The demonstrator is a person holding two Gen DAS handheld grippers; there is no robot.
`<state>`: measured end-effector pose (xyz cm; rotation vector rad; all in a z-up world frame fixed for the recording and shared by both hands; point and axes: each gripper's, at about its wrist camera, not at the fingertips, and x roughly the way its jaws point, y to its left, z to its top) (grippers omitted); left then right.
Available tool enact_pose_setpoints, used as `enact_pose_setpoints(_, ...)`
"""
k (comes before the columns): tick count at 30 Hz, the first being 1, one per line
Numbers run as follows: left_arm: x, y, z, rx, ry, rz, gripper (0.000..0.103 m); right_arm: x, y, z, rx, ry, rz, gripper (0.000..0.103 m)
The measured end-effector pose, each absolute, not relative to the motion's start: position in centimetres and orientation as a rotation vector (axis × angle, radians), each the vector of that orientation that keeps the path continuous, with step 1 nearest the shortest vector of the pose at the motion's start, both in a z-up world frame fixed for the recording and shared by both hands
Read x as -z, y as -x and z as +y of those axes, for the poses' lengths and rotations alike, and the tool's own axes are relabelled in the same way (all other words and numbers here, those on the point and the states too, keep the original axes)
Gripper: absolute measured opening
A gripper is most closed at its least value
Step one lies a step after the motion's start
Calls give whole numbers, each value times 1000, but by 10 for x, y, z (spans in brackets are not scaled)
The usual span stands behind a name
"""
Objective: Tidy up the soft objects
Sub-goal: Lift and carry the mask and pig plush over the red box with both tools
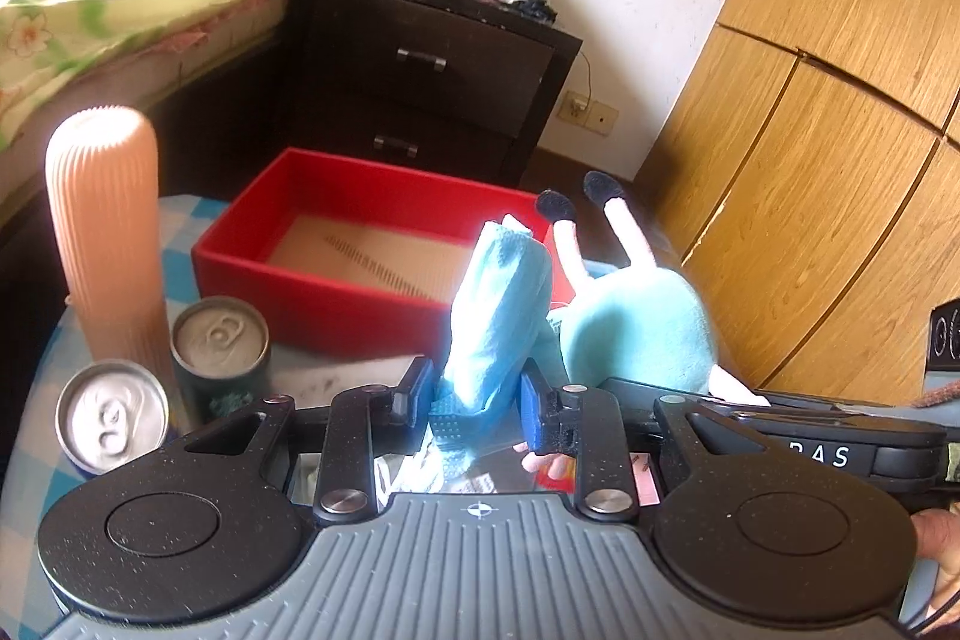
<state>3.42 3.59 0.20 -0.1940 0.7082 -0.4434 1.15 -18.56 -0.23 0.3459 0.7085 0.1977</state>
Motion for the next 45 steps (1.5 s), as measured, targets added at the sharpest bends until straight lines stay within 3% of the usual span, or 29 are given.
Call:
enact_pose_setpoints(29, -24, -129, -5, 185, 109, 579, 31, -25, -87, -215, -74, -304, 554, 38)
enact_pose_setpoints(45, 21, -195, -21, 118, 44, 630, 33, 9, -178, -209, -18, -224, 597, 38)
